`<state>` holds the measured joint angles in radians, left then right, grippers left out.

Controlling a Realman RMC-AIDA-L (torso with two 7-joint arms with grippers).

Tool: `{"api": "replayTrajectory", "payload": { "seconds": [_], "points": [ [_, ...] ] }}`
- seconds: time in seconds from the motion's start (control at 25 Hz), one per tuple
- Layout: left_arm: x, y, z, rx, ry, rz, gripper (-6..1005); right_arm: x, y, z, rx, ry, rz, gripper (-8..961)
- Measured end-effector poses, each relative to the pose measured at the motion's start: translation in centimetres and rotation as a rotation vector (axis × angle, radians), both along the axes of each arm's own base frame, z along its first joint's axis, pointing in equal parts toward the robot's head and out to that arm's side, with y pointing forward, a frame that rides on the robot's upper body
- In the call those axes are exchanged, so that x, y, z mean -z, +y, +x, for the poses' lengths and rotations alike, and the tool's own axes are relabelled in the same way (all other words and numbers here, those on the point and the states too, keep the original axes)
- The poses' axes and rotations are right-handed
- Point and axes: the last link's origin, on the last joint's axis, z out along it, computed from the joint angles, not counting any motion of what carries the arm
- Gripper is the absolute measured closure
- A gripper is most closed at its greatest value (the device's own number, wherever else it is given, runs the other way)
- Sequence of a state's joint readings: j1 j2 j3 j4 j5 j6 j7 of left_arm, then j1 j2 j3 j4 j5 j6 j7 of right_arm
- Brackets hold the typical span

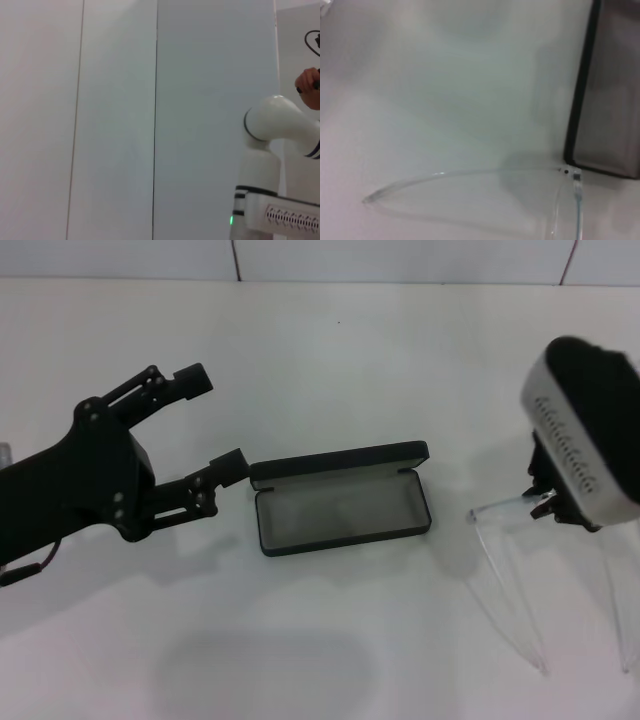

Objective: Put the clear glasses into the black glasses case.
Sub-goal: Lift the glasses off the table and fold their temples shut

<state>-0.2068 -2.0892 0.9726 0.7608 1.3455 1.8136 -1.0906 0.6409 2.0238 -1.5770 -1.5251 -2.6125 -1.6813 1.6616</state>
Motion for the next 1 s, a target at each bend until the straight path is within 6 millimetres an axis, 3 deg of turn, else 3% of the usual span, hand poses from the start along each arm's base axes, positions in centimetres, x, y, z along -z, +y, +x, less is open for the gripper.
{"api": "replayTrajectory", "payload": {
  "seconds": [0.2,0.52,0.72,1.0],
  "points": [
    [0.0,0.0,0.0,0.0,-0.003,0.0,105,-2.3,-0.2,0.2,0.05,0.096,0.074,860],
    [-0.6,0.5,1.4,0.048,-0.063,0.001,105,-5.1,0.5,2.4,0.305,0.517,0.102,866],
    [-0.9,1.4,3.0,0.09,-0.116,-0.01,105,-3.6,0.2,5.2,0.468,0.725,0.037,873],
    [-0.1,3.0,6.0,0.205,-0.106,-0.05,286,-2.0,-0.5,6.6,0.626,1.026,-0.033,887]
  ]
}}
